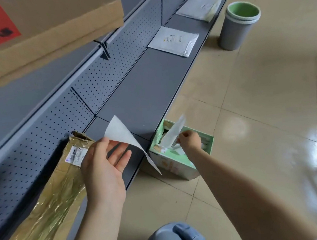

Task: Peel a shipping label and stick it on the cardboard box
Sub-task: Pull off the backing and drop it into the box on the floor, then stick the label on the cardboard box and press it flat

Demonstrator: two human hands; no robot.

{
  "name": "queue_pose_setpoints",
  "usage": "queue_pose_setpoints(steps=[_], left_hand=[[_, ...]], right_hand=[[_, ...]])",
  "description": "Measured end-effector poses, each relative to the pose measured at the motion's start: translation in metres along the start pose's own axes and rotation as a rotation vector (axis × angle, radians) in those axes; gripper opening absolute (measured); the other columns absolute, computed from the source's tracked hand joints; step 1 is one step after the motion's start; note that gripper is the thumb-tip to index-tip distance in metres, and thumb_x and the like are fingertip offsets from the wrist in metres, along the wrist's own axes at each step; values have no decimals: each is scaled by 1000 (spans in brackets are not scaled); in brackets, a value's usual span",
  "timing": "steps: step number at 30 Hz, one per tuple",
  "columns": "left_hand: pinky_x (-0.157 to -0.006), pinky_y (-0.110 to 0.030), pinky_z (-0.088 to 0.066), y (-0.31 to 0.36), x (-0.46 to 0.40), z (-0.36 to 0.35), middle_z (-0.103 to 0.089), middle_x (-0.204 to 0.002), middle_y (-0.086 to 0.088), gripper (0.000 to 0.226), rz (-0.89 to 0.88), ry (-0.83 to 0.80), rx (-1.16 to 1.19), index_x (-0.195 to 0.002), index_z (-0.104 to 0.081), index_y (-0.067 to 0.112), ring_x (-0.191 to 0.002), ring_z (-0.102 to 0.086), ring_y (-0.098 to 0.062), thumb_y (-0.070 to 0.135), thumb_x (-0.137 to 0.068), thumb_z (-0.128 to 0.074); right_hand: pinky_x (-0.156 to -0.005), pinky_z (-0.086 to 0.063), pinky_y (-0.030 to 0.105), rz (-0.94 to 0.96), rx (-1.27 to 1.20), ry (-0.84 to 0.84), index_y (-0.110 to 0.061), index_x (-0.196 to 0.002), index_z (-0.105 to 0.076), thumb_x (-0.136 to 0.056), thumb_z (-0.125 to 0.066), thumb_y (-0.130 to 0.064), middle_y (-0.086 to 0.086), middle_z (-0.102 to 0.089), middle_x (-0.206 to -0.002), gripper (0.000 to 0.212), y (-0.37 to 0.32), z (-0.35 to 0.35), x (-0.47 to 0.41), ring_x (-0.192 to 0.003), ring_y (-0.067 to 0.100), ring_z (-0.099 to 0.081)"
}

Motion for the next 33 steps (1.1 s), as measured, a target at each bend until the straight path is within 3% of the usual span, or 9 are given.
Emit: queue_pose_setpoints(steps=[5, 11, 14, 16, 19, 22, 25, 29, 33], left_hand=[[-58, -21, -56, 8, 2, 8, -68, -69, 8, 11, -12, 4, -5, -86, -61, 16, -67, -70, -10, 18, -93, -53], [-59, -22, -56, 31, 20, -1, -67, -76, 4, 15, -1, 11, -4, -82, -61, 15, -72, -72, -11, 17, -94, -52], [-60, -21, -57, 45, 33, -9, -68, -74, 4, 17, 9, 4, 3, -81, -62, 14, -78, -74, -13, 16, -94, -52], [-62, -22, -57, 58, 46, -16, -68, -77, 3, 15, 14, 1, 13, -83, -62, 13, -80, -74, -14, 15, -94, -52], [-65, -22, -58, 82, 67, -29, -68, -80, 1, 13, 26, -9, 36, -86, -62, 11, -79, -74, -14, 14, -93, -52], [-63, -22, -58, 105, 87, -41, -68, -81, -3, 13, 33, -18, 69, -86, -62, 8, -74, -73, -12, 13, -93, -52], [-61, -20, -56, 127, 106, -49, -67, -82, -5, 12, 32, -31, 102, -87, -62, 5, -72, -73, -13, 12, -92, -53], [-62, -22, -56, 153, 129, -56, -69, -84, -2, 12, 14, -49, 90, -89, -64, 8, -77, -74, -12, 14, -92, -53], [-75, -30, -55, 182, 155, -58, -74, -88, 3, 32, -25, -73, 22, -89, -65, 16, -92, -72, -13, 31, -100, -39]], right_hand=[[-62, -45, 31, -54, 210, -83, 4, -100, -66, -89, -44, -6, 20, -70, -100, 27, 14, 1, -1, -71, 24, -53], [-56, -37, 28, 50, 182, 23, 3, -90, -65, -82, -43, -6, 15, -62, -74, 25, -29, 24, 32, -63, 28, -52], [-48, -39, 23, 214, 70, 8, 6, -102, -60, -88, -45, -11, 20, -62, -80, 27, -72, 39, 70, -63, 22, -53], [-58, -42, 21, 378, -54, -42, -4, -102, -62, -92, -50, -20, 8, -65, -88, 22, -103, 52, 107, -76, 18, -58], [-72, -47, 30, 606, -201, -222, -9, -92, -61, -89, -57, -26, -1, -64, -85, 18, -144, 78, 168, -78, 13, -58], [-81, -48, 29, 869, -133, -345, -9, -91, -61, -76, -68, -34, 1, -64, -90, 31, -174, 104, 216, -87, 17, -61], [-80, -47, 25, 1087, 12, -357, -6, -95, -59, -74, -76, -28, 4, -62, -93, 34, -199, 118, 246, -87, 18, -59], [-75, -46, 20, 1204, 76, -278, -5, -91, -59, -83, -65, -7, 7, -63, -87, 10, -222, 130, 270, -80, 11, -57], [-74, -48, 21, 1148, 35, -238, -6, -86, -61, -85, -62, -5, 0, -64, -83, 2, -245, 144, 292, -78, 11, -58]])
Point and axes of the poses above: each hand's wrist, its own x-axis away from the middle knuckle, its own z-axis out of the back of the hand, y = z × x, the point moved 2 cm from there along -x, towards the middle knuckle
